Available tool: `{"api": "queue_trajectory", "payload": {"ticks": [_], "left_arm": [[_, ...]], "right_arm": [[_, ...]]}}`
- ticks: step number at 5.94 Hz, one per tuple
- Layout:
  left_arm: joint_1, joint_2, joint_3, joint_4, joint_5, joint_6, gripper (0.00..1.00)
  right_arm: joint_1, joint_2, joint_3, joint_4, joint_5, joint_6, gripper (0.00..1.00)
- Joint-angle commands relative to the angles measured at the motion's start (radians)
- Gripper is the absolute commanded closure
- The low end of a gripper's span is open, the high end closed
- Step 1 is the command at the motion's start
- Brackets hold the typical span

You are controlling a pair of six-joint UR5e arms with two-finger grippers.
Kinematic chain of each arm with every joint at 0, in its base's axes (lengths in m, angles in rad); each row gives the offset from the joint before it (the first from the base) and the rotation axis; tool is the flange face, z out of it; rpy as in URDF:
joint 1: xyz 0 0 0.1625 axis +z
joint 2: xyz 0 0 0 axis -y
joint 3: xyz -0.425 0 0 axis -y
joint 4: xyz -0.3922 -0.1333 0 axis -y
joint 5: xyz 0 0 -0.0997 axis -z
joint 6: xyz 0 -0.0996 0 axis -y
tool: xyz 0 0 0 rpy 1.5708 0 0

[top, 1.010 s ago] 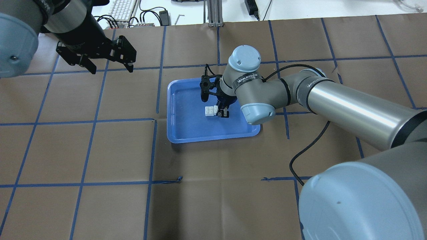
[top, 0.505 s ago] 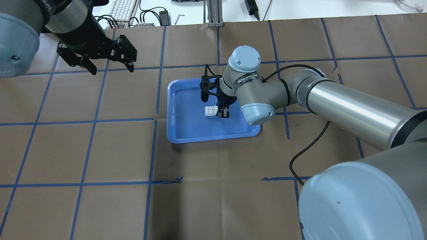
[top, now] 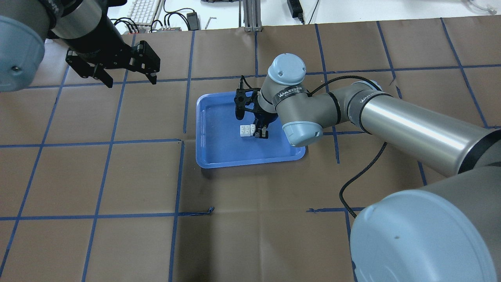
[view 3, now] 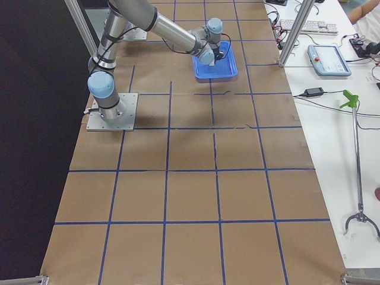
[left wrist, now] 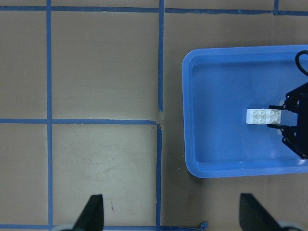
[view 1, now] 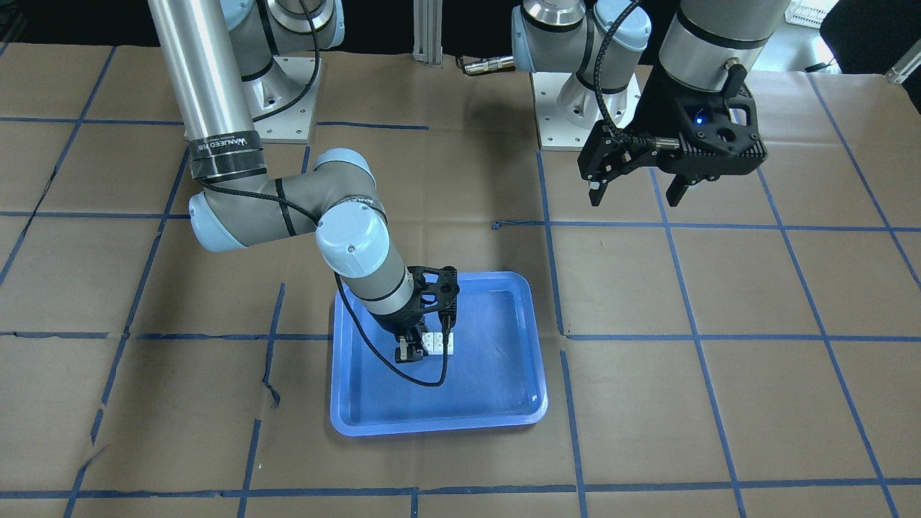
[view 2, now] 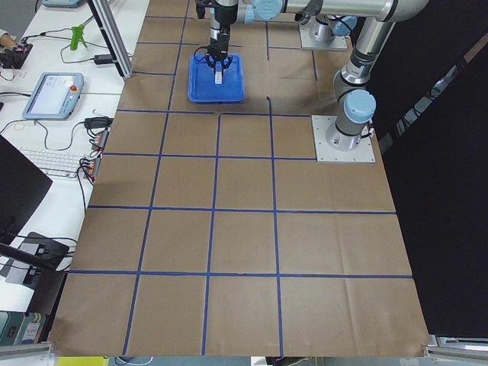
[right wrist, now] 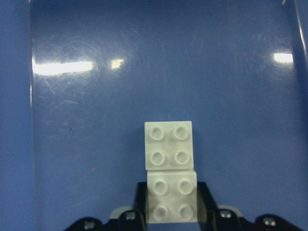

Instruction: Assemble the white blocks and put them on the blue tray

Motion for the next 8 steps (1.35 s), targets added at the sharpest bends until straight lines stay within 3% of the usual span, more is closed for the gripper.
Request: {"api": "queue_trajectory", "payload": {"ticks": [1, 5, 6, 7, 8], "left_arm": [[0.004, -0.003, 0.000, 0.002, -0.002, 0.000, 0.00], [0.003, -0.015, -0.002, 0.038, 0.003, -0.003, 0.00], [0.003, -0.015, -0.002, 0.038, 0.003, -0.002, 0.00], [0.003, -0.014, -0.002, 0.037, 0.003, -0.002, 0.00], [0.003, -0.014, -0.002, 0.037, 0.003, -0.002, 0.00]], "right_arm": [[0.000, 0.000, 0.000, 0.000, 0.002, 0.000, 0.53], [0.000, -0.002, 0.002, 0.003, 0.004, 0.002, 0.52], [0.000, -0.002, 0.003, 0.008, 0.004, 0.040, 0.38], [0.000, -0.009, 0.000, 0.011, 0.005, 0.089, 0.01], [-0.002, -0.024, -0.006, 0.015, -0.010, 0.165, 0.00]]}}
